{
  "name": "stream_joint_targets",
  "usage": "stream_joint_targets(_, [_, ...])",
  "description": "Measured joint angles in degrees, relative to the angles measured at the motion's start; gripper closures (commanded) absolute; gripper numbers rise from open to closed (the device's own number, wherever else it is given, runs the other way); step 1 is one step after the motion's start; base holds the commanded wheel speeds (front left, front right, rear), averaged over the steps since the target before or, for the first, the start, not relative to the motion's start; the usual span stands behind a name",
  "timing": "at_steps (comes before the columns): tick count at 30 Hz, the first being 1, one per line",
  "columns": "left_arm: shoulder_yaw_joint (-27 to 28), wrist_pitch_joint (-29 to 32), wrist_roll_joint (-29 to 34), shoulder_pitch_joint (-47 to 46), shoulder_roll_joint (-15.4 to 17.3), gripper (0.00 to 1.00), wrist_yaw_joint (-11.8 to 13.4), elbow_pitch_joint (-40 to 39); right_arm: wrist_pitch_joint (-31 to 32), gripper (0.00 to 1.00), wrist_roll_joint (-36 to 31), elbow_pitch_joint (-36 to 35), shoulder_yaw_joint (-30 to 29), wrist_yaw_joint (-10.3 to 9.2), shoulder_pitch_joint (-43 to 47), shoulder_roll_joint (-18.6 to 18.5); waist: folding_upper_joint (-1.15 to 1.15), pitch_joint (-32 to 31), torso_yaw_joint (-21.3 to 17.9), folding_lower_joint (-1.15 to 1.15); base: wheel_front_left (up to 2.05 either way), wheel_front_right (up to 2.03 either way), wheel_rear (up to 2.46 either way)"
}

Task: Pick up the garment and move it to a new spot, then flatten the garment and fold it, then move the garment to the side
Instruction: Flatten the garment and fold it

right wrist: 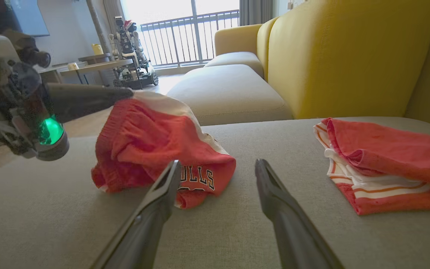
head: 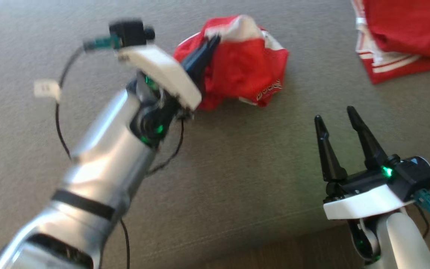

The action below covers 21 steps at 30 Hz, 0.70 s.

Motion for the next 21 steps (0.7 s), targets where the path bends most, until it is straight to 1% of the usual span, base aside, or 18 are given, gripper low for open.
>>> stream_joint_targets(4, [0.76,4.03,-1.89,-6.63,0.09,1.00,-0.13,-3.16,0.00,0.00,2.46,0.19,1.89,0.00,-0.20,-0.01,0.00,-1.25,-3.45,0.00,0.00,0.00,0.00])
stream_joint_targets(8, [0.88,7.42,-3.45,-11.71,-0.23,1.00,0.44,-5.53,0.00,0.00,4.07,0.31,2.07,0.00,0.00,-0.01,0.00,-3.49,-6.49,0.00,0.00,0.00,0.00])
stream_joint_targets(12, [0.85,8.18,-3.11,-15.53,-0.48,1.00,1.65,-8.29,0.00,0.00,4.05,0.43,1.96,0.00,0.74,-0.02,0.00,-6.42,-8.08,0.00,0.00,0.00,0.00])
stream_joint_targets(15, [0.86,8.04,-1.91,-16.44,0.18,1.00,3.00,-10.43,0.00,0.00,3.85,0.18,1.19,0.00,2.52,-0.02,0.00,-7.92,-7.94,0.00,0.00,0.00,0.00])
stream_joint_targets(17, [0.83,7.60,-0.80,-15.47,1.72,1.00,4.09,-11.46,0.00,0.00,3.14,-0.07,0.92,0.00,3.37,-0.03,0.00,-8.25,-6.96,0.00,0.00,0.00,0.00])
stream_joint_targets(18, [0.98,7.58,-0.69,-14.12,3.04,1.00,4.58,-12.05,0.00,0.00,2.78,-0.15,0.87,0.00,3.60,-0.04,0.00,-8.25,-6.32,0.00,0.00,0.00,0.00])
stream_joint_targets(19, [1.33,7.58,-0.80,-11.95,4.79,1.00,5.12,-12.82,0.00,0.00,2.55,-0.25,0.88,0.00,3.59,-0.03,0.00,-8.19,-5.59,0.00,0.00,0.00,0.00])
stream_joint_targets(21, [2.45,7.59,-1.00,-5.53,9.35,1.00,6.06,-14.67,0.00,0.00,2.10,-0.64,0.82,0.00,3.54,-0.03,0.00,-7.94,-4.19,0.00,0.00,0.00,0.00])
